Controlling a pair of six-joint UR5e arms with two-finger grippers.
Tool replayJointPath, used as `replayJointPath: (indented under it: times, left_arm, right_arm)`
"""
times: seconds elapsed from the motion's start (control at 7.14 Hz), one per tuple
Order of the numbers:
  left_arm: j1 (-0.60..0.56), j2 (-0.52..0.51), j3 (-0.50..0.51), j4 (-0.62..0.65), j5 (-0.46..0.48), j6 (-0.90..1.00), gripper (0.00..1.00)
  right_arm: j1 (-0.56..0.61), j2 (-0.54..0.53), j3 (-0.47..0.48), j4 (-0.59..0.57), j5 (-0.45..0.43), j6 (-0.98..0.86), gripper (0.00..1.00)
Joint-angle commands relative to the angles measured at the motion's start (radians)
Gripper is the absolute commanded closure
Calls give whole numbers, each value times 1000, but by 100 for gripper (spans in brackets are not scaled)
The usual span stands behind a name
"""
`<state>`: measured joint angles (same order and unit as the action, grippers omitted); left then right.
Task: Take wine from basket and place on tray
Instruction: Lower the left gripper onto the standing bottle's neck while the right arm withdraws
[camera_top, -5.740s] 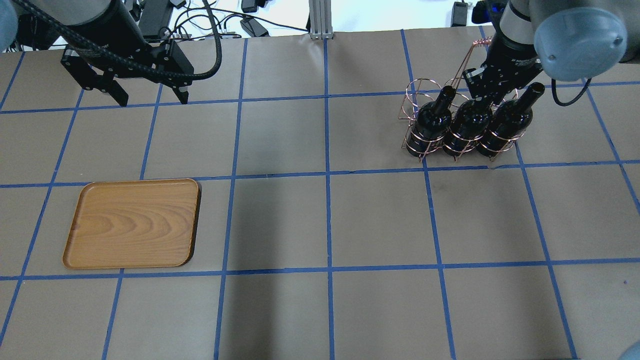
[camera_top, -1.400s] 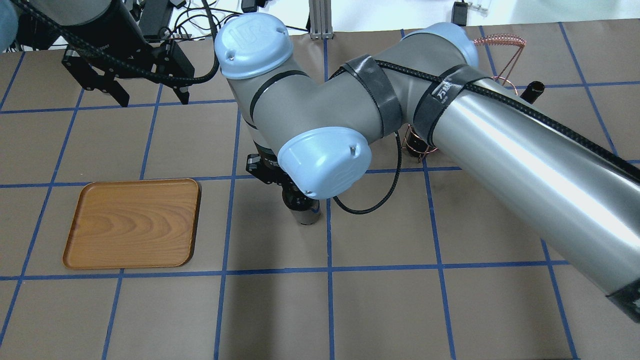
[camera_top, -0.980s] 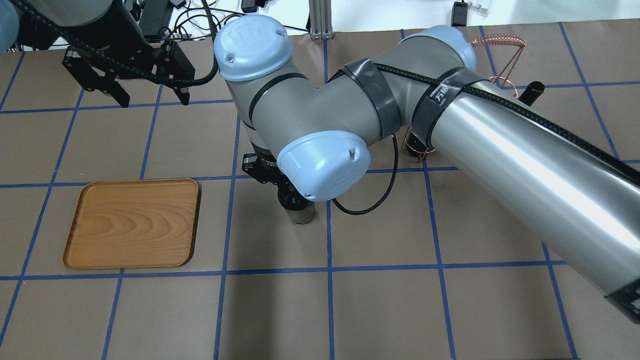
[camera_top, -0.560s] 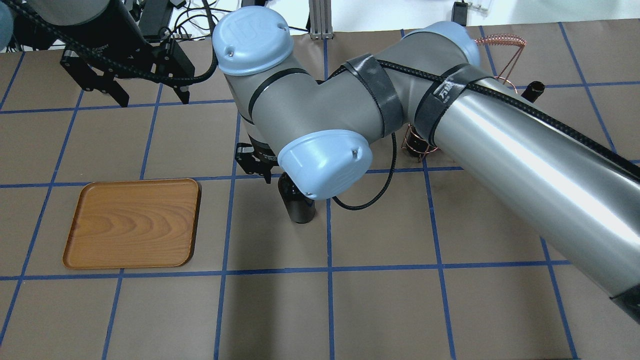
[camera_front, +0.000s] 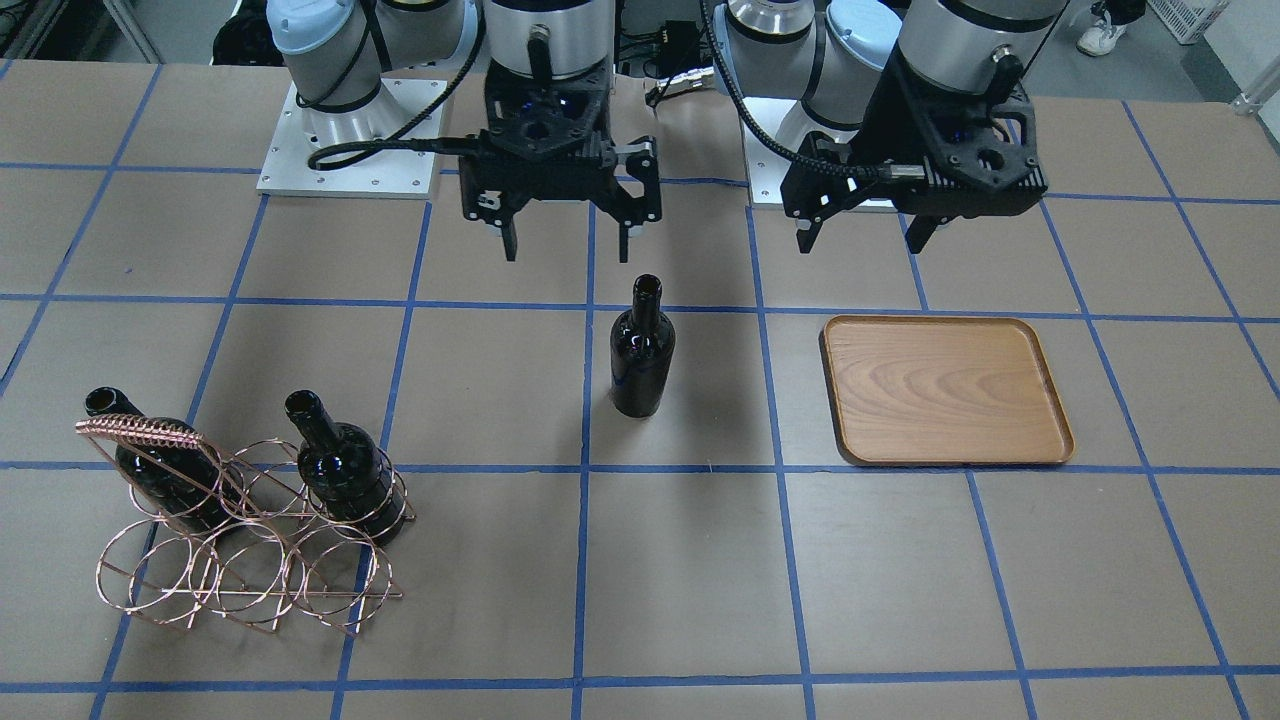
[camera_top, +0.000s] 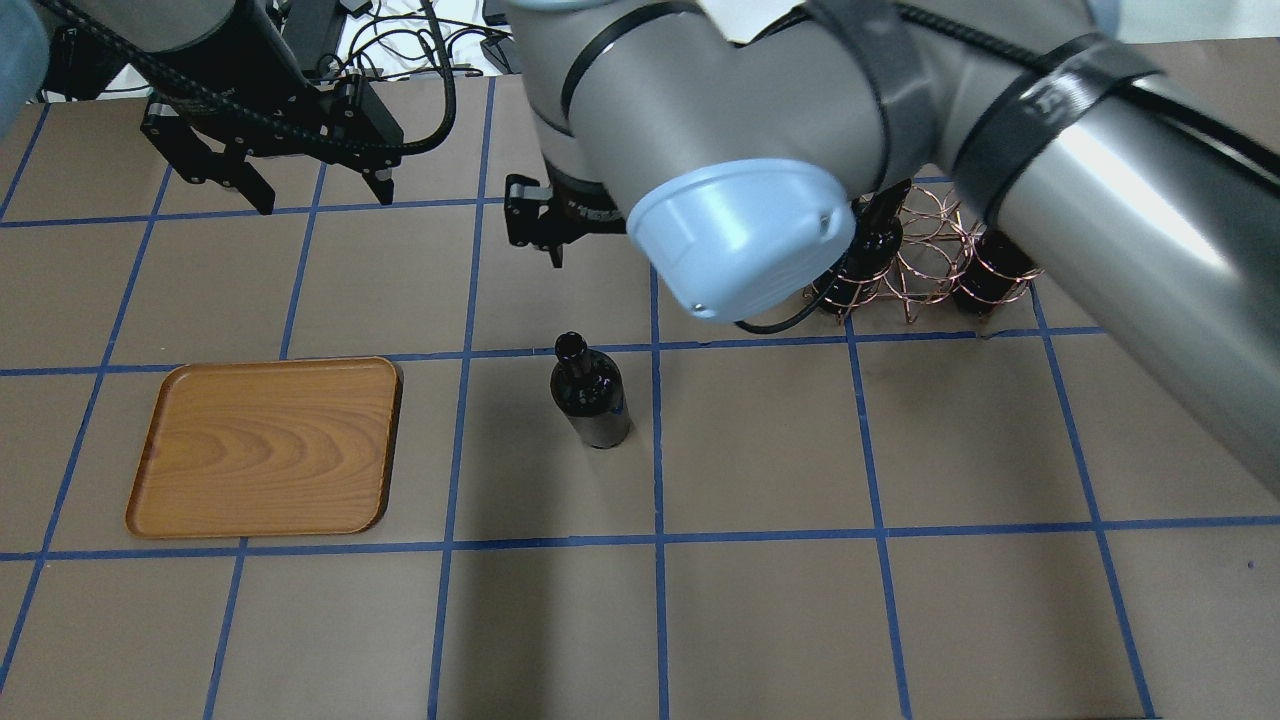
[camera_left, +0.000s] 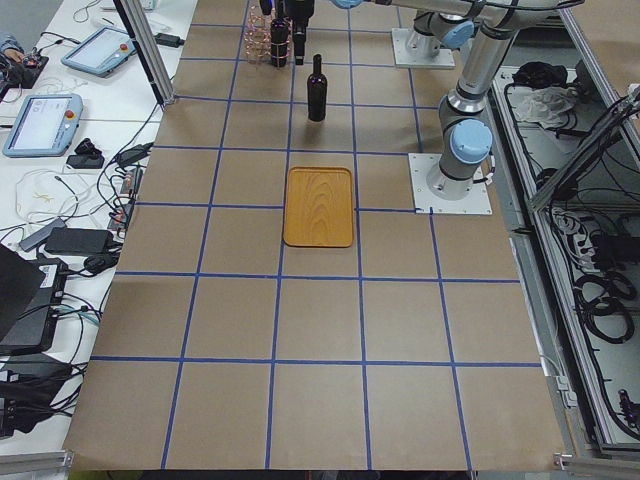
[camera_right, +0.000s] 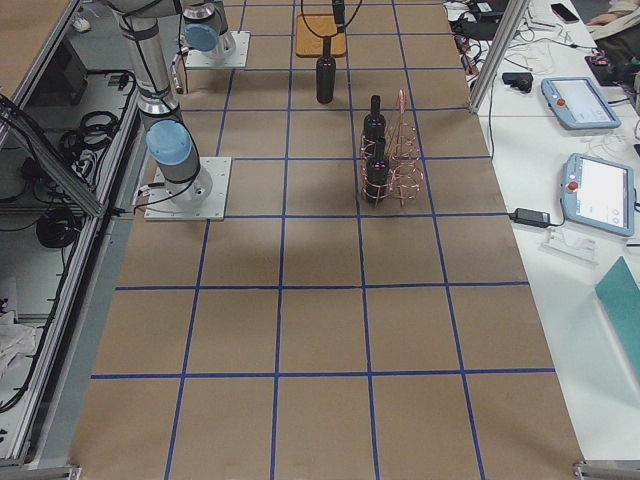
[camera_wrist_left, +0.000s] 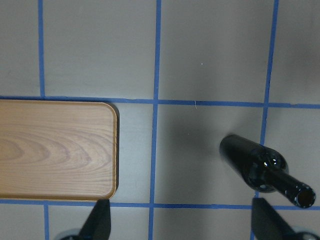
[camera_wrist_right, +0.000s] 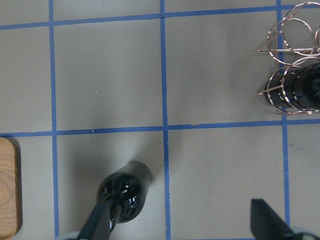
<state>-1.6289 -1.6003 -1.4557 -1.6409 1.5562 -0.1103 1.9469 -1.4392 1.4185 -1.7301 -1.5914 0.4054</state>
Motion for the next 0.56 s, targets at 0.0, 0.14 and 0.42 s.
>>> replayJointPath:
  times: [0.0, 0.14, 0.42]
  left_arm:
    - [-112, -26, -64, 80, -1, -131, 0]
    - [-185, -50, -95, 176, -1, -217, 0]
    - [-282, -85, -132, 193, -1, -268, 0]
  right_arm:
    - [-109, -36, -1, 102, -2, -155, 0]
    - [-158, -47, -1, 145, -4, -168, 0]
    - [-268, -47, 2, 185, 13, -273, 0]
